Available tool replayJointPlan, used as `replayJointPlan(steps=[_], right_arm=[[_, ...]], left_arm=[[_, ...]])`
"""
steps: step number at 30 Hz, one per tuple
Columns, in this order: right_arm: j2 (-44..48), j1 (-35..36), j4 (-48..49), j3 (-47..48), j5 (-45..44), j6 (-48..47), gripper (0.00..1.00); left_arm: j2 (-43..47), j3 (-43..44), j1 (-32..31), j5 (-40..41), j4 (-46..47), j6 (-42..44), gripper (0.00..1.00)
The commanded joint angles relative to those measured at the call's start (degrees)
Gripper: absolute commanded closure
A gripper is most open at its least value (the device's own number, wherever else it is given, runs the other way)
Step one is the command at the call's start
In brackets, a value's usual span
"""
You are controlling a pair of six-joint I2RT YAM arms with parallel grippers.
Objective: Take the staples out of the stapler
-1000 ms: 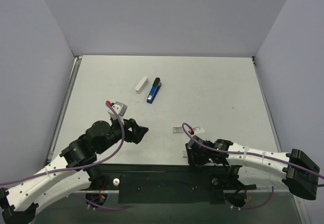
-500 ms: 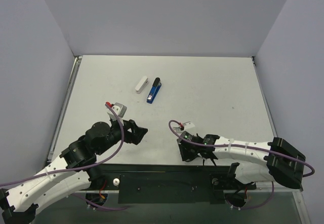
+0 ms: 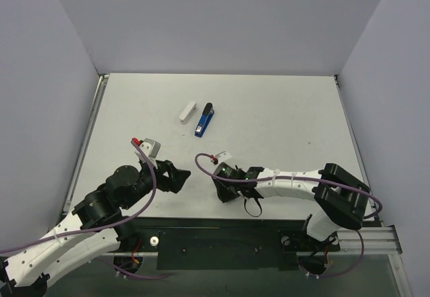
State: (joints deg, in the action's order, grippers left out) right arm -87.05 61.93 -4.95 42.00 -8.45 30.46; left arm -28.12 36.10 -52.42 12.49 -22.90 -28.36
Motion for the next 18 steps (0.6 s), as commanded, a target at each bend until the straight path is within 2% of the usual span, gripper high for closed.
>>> replayJointPlan(steps=[1, 6, 10, 15, 18], right_arm=[[-4.17, -0.49, 0.91, 6.24, 1.4, -7.16, 0.54], [-8.13, -1.11, 1.96, 11.43, 5.55, -11.55, 0.54], [-8.32, -1.46, -1.02, 15.74, 6.16, -12.79, 0.54], [0.89, -2.6, -4.8, 14.96, 4.32, -12.7, 0.53], [5.3, -5.58, -9.27, 13.73, 2.57, -10.52, 0.53]], left_arm=[[1.66, 0.82, -0.05, 1.57, -2.15, -1.17, 0.14], [3.77, 0.38, -0.05, 2.45, -3.38, -2.22, 0.14], [4.3, 0.73, -0.05, 2.71, -4.26, -2.75, 0.14], [4.22, 1.08, -0.05, 2.98, -4.88, -2.84, 0.14], [2.9, 0.64, -0.05, 3.07, -4.27, -3.28, 0.14]])
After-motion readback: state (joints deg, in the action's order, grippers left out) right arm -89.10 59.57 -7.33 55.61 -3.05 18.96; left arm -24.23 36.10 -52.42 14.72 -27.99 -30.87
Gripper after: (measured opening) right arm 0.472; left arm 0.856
